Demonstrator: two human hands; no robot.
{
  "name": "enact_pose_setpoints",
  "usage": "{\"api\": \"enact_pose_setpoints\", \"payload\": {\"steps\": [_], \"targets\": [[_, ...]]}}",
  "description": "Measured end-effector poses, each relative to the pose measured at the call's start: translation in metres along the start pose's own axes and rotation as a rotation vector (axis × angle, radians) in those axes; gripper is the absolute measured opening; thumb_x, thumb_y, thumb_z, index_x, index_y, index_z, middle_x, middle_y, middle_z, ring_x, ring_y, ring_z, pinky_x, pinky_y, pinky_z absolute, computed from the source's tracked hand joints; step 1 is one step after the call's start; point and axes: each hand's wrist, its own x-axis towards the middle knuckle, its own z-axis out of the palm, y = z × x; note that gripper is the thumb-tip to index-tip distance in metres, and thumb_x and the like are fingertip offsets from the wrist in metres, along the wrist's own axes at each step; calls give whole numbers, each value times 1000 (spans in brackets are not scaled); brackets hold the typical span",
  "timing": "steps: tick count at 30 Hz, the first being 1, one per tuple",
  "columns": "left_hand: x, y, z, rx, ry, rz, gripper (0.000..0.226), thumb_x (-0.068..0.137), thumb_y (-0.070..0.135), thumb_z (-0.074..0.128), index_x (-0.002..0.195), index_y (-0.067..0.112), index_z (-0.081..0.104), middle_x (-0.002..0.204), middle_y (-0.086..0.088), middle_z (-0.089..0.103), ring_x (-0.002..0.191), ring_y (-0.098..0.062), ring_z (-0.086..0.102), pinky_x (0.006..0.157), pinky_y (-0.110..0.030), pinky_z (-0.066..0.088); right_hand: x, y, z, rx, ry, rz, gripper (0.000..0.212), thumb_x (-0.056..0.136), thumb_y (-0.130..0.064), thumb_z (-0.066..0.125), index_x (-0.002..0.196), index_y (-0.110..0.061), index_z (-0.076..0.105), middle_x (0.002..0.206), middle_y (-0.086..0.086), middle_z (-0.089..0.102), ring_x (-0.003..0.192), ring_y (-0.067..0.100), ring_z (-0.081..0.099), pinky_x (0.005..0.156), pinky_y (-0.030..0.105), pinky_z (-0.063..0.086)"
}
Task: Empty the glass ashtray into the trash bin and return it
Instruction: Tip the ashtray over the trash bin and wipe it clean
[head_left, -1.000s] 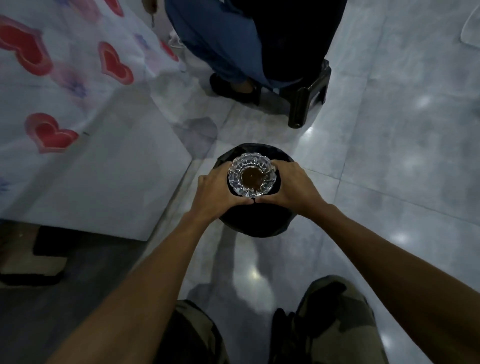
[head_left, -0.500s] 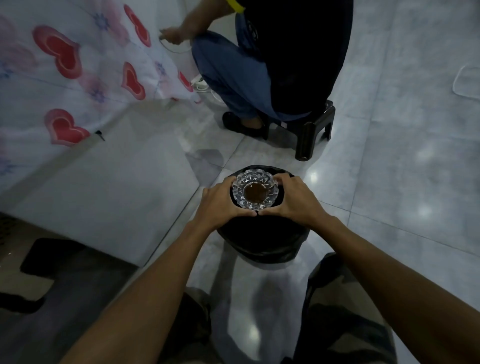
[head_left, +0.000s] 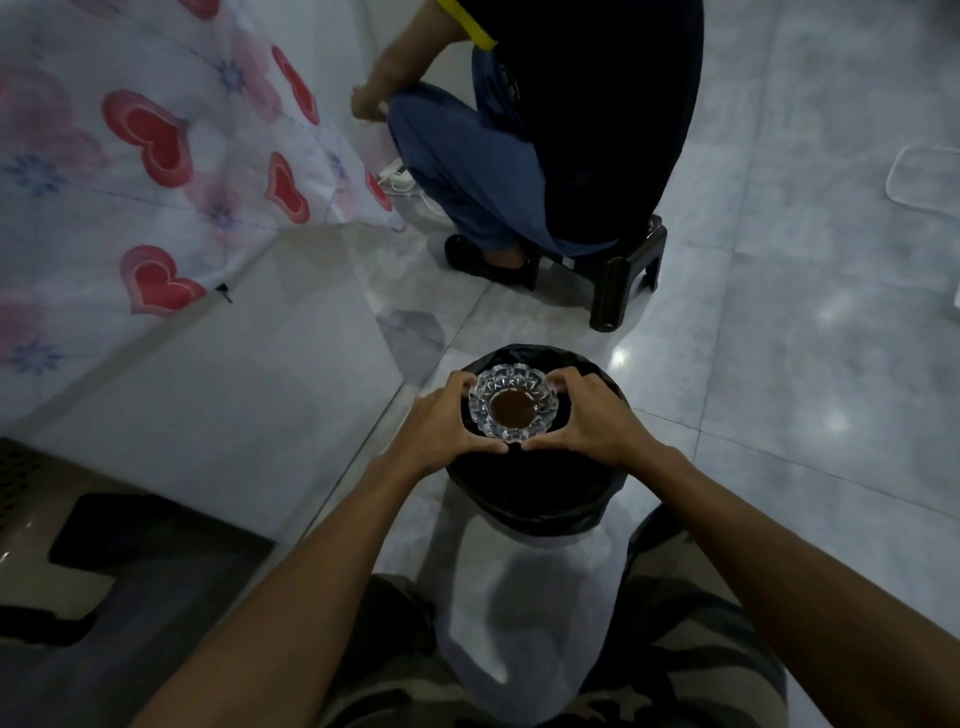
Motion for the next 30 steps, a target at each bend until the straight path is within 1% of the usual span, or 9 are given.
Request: {"api": "enact_pose_setpoints", "payload": {"steps": [7,11,12,15,17,19,24,27,30], "targets": [[7,-9,6,-82,-4,48,80,73,30,95,138,17,50,137,-2,66,126,-17,62,95,-23,45,-5,8,8,122,3,29,111,56,-80,86,144,-21,50,136,-2,65,126,16,59,106,37,52],[12,-16,6,-135,-36,65,63,82,30,88,136,16,57,128,1,69,118,-11,65,96,-24,49,-11,7,7,286,-22,89,90,70,-64,89,139,-16,57,125,-6,71,107,4,66,86,13,49],[14,-18,6,-130,-52,62,60,84,35,86,135,17,58,125,2,70,115,-11,65,95,-25,50,-12,6,6,307,-26,109,83,73,-64,86,137,-17,59,120,-7,71,102,1,67,81,12,49],[19,-22,8,-88,-92,46,53,88,56,75,127,23,64,111,5,73,101,-11,69,87,-30,54,-13,1,3,329,-2,170,71,80,-76,67,118,-17,68,102,1,75,89,14,71,76,27,59],[22,-20,12,-32,-95,29,53,89,67,66,117,22,67,101,2,74,92,-15,70,83,-37,57,-12,-2,2,321,25,175,87,76,-87,51,102,-8,73,90,13,76,78,29,71,70,34,55],[26,-16,16,-8,-91,5,56,90,73,58,103,19,68,88,3,76,83,-16,71,84,-41,57,-10,-2,1,307,31,176,91,78,-90,41,89,-6,73,80,13,75,69,30,69,67,39,52],[37,-10,24,-13,-70,-92,70,89,82,42,78,16,64,61,1,74,61,-13,72,83,-43,58,-3,5,3,257,-44,180,59,107,-58,43,80,-13,69,73,2,78,67,19,74,82,35,58],[42,-5,28,-29,-100,-180,82,93,79,42,73,5,70,55,-1,72,55,-15,73,82,-38,58,0,2,6,240,4,224,66,108,-56,44,74,-6,71,69,5,77,61,23,72,75,31,57],[46,-1,29,-94,-149,-258,81,95,76,43,62,7,68,52,-4,70,58,-18,74,73,-33,53,5,4,9,221,59,248,72,106,-61,46,73,1,67,71,12,76,60,24,72,77,40,59]]}}
